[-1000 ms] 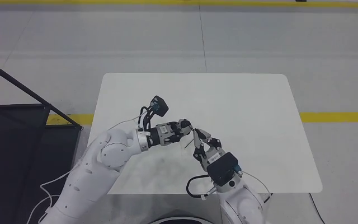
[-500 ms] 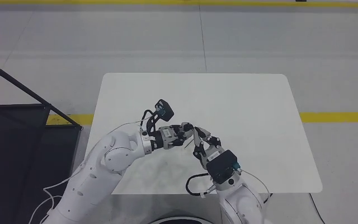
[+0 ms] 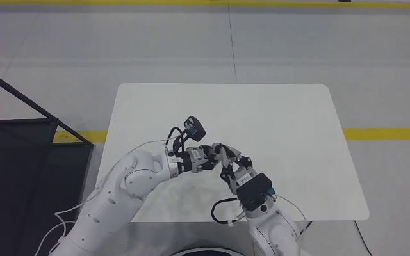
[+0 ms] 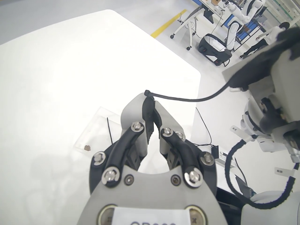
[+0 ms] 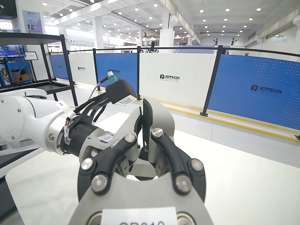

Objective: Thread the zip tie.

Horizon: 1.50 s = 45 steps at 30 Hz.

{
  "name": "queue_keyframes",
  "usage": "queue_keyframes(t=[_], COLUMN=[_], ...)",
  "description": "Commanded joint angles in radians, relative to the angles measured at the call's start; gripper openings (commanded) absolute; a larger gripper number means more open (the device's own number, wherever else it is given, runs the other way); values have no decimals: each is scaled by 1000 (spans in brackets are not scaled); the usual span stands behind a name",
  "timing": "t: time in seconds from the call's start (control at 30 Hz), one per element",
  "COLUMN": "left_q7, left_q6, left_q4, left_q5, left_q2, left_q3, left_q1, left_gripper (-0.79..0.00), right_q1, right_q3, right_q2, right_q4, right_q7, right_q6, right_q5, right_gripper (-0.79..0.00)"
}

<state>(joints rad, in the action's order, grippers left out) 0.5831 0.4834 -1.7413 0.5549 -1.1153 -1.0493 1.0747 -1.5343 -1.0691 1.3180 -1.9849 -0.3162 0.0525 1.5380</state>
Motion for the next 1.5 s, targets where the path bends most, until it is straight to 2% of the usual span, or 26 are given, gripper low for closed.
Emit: queue_keyframes(t=[0.0, 0.37, 0.63, 1.0, 1.47], left_q7=[3, 13, 42, 88, 167], left_q6=[2, 11, 58, 80, 186], left_q4=[1, 13, 33, 44, 99], left_q5=[1, -14, -89, -104, -298], left_q2=[0, -3, 0, 1, 7], left_q3=[2, 10, -1, 13, 7], left_q1=[-2, -10, -18, -32, -61], left_gripper=[-785, -785, -785, -785, -785], right_q1=[2, 4, 15, 21, 26], right_q3=[1, 10, 14, 17, 18], right_q2=[1, 5, 9, 13, 17], right_q4=[2, 12, 30, 39, 51], right_q7=[-2, -50, -41, -55, -59], right_q6=[-1, -27, -65, -73, -76], right_q5=[0, 4, 27, 27, 30], right_gripper=[-785, -785, -785, -785, -785])
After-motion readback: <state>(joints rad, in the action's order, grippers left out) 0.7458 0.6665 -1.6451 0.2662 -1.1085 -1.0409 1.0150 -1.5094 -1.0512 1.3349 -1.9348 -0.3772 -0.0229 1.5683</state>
